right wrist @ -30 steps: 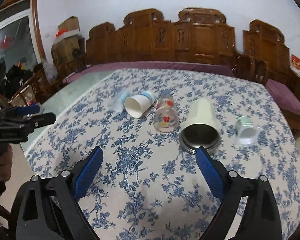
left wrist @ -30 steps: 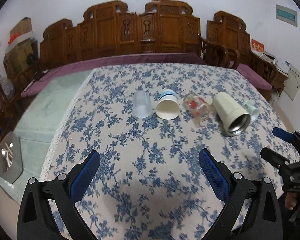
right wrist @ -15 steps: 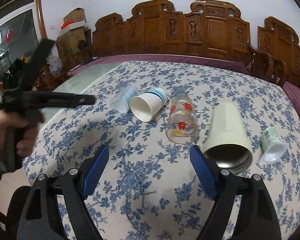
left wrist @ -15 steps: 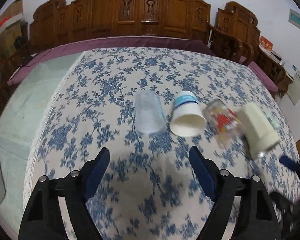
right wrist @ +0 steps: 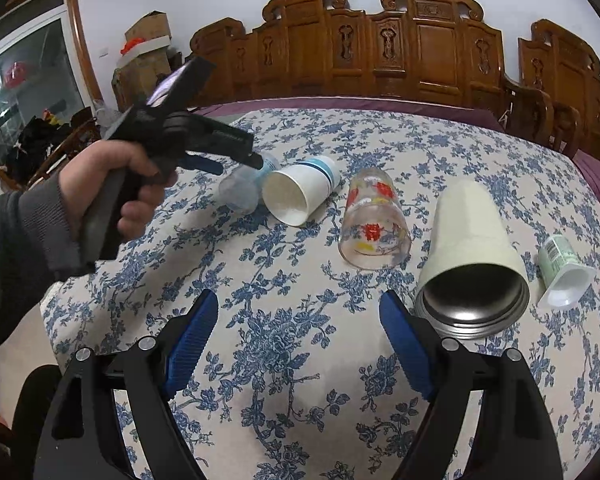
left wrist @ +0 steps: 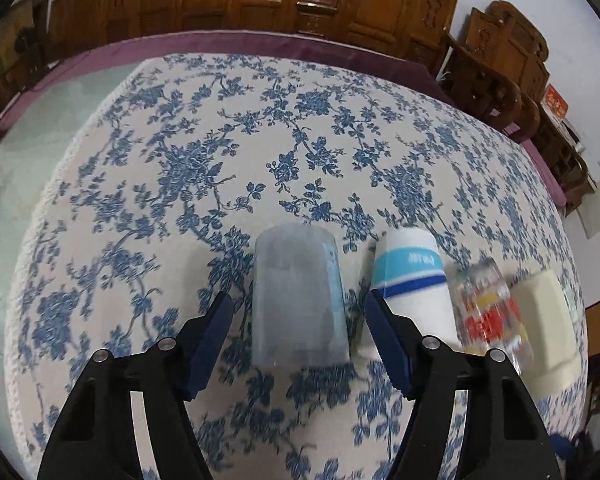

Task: Flip cup upside down
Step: 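Close the left gripper on the clear plastic cup and lift it, then rotate the left gripper to turn the clear cup rim-down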

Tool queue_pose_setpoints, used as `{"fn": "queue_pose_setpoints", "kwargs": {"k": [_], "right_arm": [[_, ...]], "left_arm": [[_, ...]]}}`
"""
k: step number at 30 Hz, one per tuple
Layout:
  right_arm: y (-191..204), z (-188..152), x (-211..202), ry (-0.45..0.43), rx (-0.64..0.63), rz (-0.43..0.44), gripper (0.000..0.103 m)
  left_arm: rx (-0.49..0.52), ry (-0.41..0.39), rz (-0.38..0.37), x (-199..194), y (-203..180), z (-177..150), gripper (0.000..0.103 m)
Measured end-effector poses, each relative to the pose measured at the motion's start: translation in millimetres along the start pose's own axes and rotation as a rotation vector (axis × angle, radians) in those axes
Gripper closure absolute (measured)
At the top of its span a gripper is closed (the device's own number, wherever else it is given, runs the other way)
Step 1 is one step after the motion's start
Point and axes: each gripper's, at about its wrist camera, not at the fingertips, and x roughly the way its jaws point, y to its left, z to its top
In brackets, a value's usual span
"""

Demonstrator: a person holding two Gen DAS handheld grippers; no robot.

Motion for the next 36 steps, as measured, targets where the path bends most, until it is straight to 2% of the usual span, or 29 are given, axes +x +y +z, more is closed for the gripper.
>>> {"fn": "queue_pose_setpoints", "kwargs": {"k": [8,10,13,16,21,26,36], "right_arm": [[-6.2,-7.5,3.1,0.019,0.004,-0.007,0.018],[-7.0,-7.5,2.8,0.019,0.004,-0.008,0.018],[-7.9,-7.6,-1.0,0.012,0.007,-0.008,0.018],[-8.4,-8.3,-6.0,0.006,0.004,-0.016,0.018],[-11.4,-13.4,-20.4,-0.009,0.004,-0.044,0.018],[-21.3,-21.0,-40.3,-0.026,0.025,-0.084,0.018],[-43.3,-45.1,-71.9,-0.036,0.063,-0.158,0.018]], "left_arm": [[-0.022,0.084,0.035,30.2,0.2,10.1,0.039],[-0.022,0.102,0.035,32.8,-0.1,8.0,0.050],[-0.017,0.101,0.041,27.1,-2.9,2.6,0.050],[0.011,0.066,0.047,7.0,-9.0,-7.1,0.050],[0.059,0.001,0.011,-41.3,-26.8,-38.1,0.050],[0.099,-0.054,-0.029,-82.8,-51.4,-88.9,0.050],[0.167,-0.062,-0.088,-97.0,-97.0,-180.4,0.050]]}}
